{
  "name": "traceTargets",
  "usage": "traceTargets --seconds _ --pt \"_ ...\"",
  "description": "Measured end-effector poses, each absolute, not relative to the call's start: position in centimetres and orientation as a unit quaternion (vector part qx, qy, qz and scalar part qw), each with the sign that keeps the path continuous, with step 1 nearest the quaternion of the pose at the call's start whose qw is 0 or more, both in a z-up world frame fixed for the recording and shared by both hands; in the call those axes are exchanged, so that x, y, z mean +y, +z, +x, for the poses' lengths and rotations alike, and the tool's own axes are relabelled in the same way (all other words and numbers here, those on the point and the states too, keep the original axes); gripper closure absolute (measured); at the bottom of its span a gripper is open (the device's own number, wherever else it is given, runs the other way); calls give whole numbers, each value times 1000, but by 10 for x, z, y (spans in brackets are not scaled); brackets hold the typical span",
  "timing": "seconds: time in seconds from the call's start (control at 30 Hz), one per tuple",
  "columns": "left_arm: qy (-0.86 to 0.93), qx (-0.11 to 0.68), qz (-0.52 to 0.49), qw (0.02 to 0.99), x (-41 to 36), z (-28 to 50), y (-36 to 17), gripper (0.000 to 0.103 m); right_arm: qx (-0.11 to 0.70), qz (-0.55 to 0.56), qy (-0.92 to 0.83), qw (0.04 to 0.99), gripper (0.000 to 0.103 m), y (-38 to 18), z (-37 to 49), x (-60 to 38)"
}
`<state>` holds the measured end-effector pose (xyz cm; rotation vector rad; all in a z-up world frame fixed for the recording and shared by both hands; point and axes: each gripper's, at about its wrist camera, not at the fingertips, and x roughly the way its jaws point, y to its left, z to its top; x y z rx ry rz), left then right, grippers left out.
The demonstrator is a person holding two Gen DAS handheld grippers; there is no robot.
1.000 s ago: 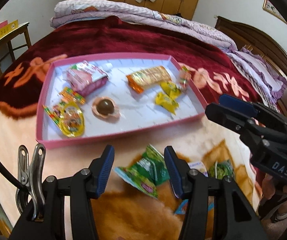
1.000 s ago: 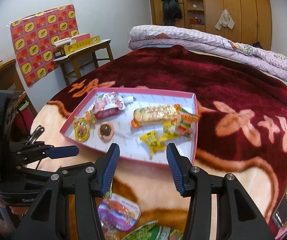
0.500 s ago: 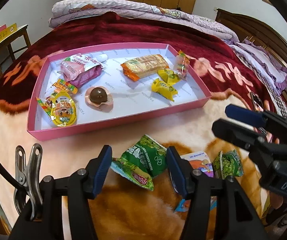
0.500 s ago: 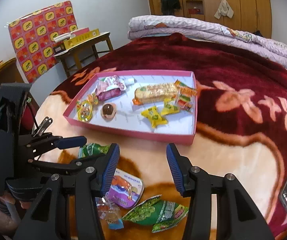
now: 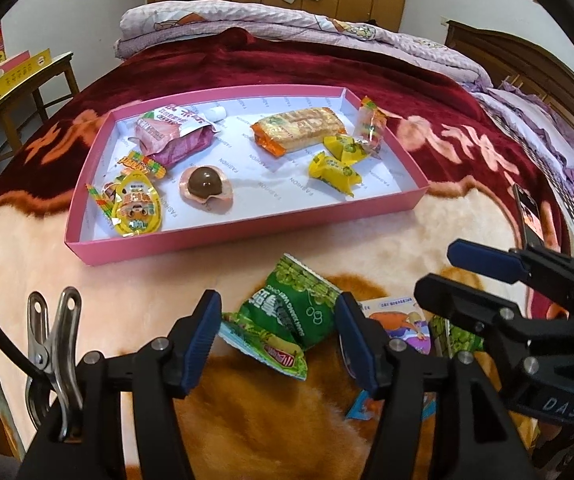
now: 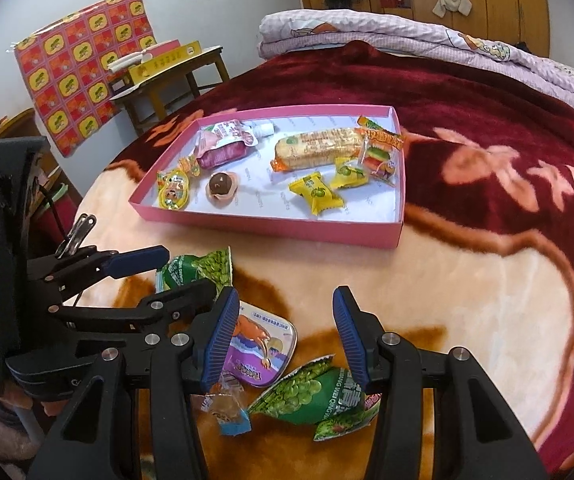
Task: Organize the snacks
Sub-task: 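Grasp the green pea snack bag with the left gripper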
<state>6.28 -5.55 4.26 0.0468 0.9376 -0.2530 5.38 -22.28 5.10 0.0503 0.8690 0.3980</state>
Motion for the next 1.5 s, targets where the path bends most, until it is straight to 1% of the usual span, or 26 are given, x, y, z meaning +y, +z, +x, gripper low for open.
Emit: traceTargets --seconds 0.13,0.5,0.53,0.57,0.63,0.73,0.8,1.1,1.33,1.5 --pt "-117 452 16 884 -59 70 39 37 422 37 186 886 53 48 55 -228" --pt "-105 449 9 887 -65 68 36 36 423 40 189 885 53 47 53 -228" --pt "-104 447 10 888 -68 69 35 37 423 41 188 886 53 47 53 -229" --pt "-108 456 7 883 -69 73 32 39 422 40 184 887 53 47 52 -229" --pt "-115 475 -23 872 -67 79 24 40 424 39 176 888 53 46 52 -232" --pt "-102 466 1 879 -72 76 25 46 427 56 183 884 53 45 52 -236" --pt "-102 463 3 880 -72 74 25 48 425 55 184 885 53 45 52 -236" --pt "-102 459 -7 883 -57 68 32 52 427 56 191 882 53 45 49 -233" --pt "-92 440 -14 893 -37 62 46 52 445 55 192 873 53 40 46 -225" --pt "-87 426 -20 900 -24 59 56 52 455 33 194 869 53 34 44 -211"
